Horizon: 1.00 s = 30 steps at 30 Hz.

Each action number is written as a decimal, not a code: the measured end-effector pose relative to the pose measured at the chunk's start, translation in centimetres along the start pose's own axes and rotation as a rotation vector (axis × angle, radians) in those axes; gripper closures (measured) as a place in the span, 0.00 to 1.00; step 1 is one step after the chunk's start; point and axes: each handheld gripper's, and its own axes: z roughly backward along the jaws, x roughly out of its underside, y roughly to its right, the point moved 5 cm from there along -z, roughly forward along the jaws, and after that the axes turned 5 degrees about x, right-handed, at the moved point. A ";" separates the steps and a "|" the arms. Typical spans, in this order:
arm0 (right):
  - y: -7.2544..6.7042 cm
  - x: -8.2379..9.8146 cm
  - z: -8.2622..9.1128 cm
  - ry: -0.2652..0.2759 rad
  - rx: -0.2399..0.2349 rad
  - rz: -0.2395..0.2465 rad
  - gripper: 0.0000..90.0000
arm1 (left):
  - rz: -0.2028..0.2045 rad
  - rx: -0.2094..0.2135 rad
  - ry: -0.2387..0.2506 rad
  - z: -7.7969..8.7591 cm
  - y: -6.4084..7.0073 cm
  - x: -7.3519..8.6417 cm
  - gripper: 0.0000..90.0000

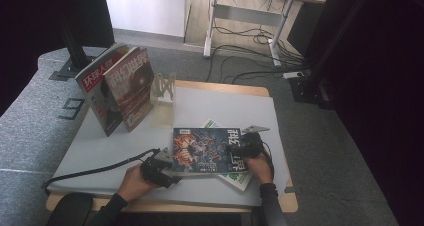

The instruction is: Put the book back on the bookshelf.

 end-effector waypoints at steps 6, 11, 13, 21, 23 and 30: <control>-0.3 0.6 0.9 -0.007 0.017 0.019 0.10 | 0.005 0.005 0.002 0.5 -0.4 0.2 0.30; -0.6 1.5 1.9 -0.018 0.022 0.028 0.07 | 0.022 0.007 0.032 1.4 -0.9 0.1 0.25; -0.8 1.9 2.3 -0.020 0.022 0.031 0.07 | 0.023 0.005 0.045 1.6 -1.2 -0.1 0.23; -1.4 3.0 3.5 -0.016 0.031 0.041 0.05 | 0.008 0.000 0.085 1.8 -2.1 -0.8 0.15; -1.6 3.2 3.7 -0.014 0.032 0.043 0.04 | 0.011 -0.003 0.094 1.8 -2.4 -1.0 0.14; -2.0 3.8 4.3 -0.009 0.038 0.050 0.04 | -0.033 -0.013 0.095 1.7 -2.8 -2.3 0.10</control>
